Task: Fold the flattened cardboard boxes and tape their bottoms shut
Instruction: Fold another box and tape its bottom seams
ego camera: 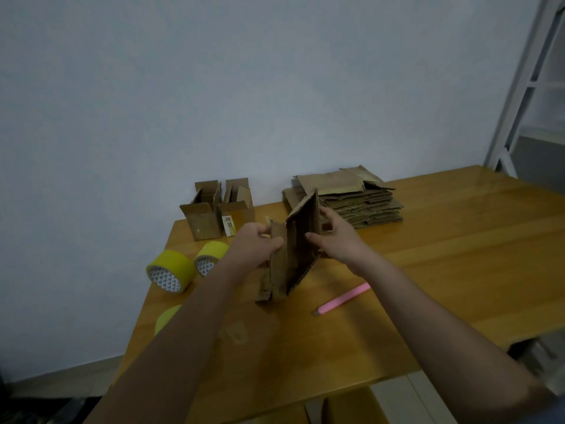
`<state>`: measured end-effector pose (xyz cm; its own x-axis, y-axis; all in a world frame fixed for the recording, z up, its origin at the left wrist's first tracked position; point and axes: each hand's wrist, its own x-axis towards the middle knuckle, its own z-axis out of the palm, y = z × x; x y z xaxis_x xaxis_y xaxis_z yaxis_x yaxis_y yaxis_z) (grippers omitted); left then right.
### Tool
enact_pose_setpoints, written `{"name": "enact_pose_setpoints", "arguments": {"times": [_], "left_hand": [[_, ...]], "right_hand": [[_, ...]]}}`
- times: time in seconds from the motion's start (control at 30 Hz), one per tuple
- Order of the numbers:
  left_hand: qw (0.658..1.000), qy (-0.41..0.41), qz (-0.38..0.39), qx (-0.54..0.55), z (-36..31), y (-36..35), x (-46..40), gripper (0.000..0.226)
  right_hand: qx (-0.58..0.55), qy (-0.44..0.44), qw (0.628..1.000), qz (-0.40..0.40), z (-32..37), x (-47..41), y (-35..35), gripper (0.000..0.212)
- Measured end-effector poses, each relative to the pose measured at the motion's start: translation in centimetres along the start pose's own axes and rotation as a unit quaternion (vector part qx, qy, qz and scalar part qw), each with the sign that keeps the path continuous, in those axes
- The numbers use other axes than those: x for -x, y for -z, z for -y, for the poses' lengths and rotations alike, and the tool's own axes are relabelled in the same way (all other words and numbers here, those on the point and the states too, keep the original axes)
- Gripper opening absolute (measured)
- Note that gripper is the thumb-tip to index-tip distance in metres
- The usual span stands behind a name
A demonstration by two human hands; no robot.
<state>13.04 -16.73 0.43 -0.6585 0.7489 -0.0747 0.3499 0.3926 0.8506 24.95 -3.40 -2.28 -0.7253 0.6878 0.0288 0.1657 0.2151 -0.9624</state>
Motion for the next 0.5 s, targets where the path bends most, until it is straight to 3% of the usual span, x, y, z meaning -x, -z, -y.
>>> {"name": "enact_pose_setpoints", "arguments": {"times": [0.07, 0.17, 0.27, 0.33, 0.47, 0.5], "left_hand": [[0.999, 0.015, 0.018, -0.025, -0.1, 0.5, 0.1, 0.012], [0.997, 0.005, -0.079, -0.018, -0.6, 2.1, -0.2, 0.006], [0.979, 0.004, -0.202, 0.035, -1.4, 3.9, -0.8, 0.020], [0.964, -0.001, -0.259, 0.066, -1.6, 4.5, -1.2, 0.035], [0.959, -0.005, -0.275, 0.067, -1.1, 4.2, -1.5, 0.031], [0.961, -0.002, -0.269, 0.063, -0.5, 4.0, -1.7, 0.030]], "right_hand": [[-0.007, 0.008, 1.000, -0.017, 0.1, 0.0, 0.2, 0.063], [-0.002, 0.044, 0.999, -0.026, 0.8, -0.1, 0.8, 0.061], [-0.013, 0.094, 0.995, -0.032, 2.1, 0.0, 1.3, 0.059], [-0.009, 0.123, 0.992, -0.026, 2.9, -0.1, 1.2, 0.046], [0.076, 0.123, 0.989, 0.011, 2.7, 0.0, 0.5, 0.025], [0.082, 0.117, 0.989, 0.029, 2.3, 0.2, 0.4, 0.031]]}}
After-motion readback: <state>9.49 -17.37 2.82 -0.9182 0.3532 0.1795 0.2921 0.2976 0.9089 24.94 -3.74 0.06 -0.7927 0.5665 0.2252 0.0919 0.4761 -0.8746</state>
